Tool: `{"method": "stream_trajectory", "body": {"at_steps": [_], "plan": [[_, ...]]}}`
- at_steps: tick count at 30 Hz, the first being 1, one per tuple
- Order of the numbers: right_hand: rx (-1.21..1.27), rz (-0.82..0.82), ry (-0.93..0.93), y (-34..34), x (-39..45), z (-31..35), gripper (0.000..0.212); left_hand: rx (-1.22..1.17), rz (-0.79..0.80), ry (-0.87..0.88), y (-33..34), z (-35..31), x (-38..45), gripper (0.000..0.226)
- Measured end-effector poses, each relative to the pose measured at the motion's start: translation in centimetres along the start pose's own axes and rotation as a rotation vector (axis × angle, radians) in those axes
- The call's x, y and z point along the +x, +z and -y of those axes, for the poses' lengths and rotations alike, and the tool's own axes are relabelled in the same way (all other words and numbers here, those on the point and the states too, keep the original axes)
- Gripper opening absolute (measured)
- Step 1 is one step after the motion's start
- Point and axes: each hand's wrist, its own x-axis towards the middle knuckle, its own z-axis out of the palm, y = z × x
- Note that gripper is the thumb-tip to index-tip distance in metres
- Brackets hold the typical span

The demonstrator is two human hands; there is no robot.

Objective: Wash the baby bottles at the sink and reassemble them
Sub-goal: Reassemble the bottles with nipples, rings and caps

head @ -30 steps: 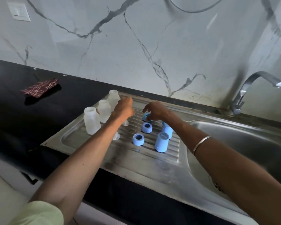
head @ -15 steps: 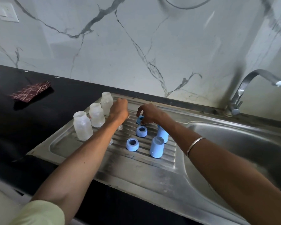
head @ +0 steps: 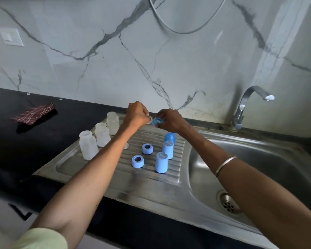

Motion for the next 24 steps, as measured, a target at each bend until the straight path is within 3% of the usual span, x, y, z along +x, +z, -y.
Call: {"method": "stream_trajectory", "body": {"at_steps": [8,14,19,24], "plan": [[0.217,-0.26,0.045,-6.4,-7.1,-1.9,0.042,-0.256,-0.01,0.135,0.7,-6.7,-3.7,0.007],[0.317,-0.376,0.069,-10.1,-11.7,-4.1,0.037,-0.758,0.051,0.012,3.6,-11.8,-6.9,0.014],[0.365,-0.477,0.105,-12.1,-14.7,-6.6,0.04,-0.783,0.047,0.005,5.6,-14.5,-8.7,0.015],[0.411,-0.499,0.128,-12.2,-16.9,-9.0,0.042,-0.687,0.073,0.099,7.7,-16.4,-10.1,0.036]]}}
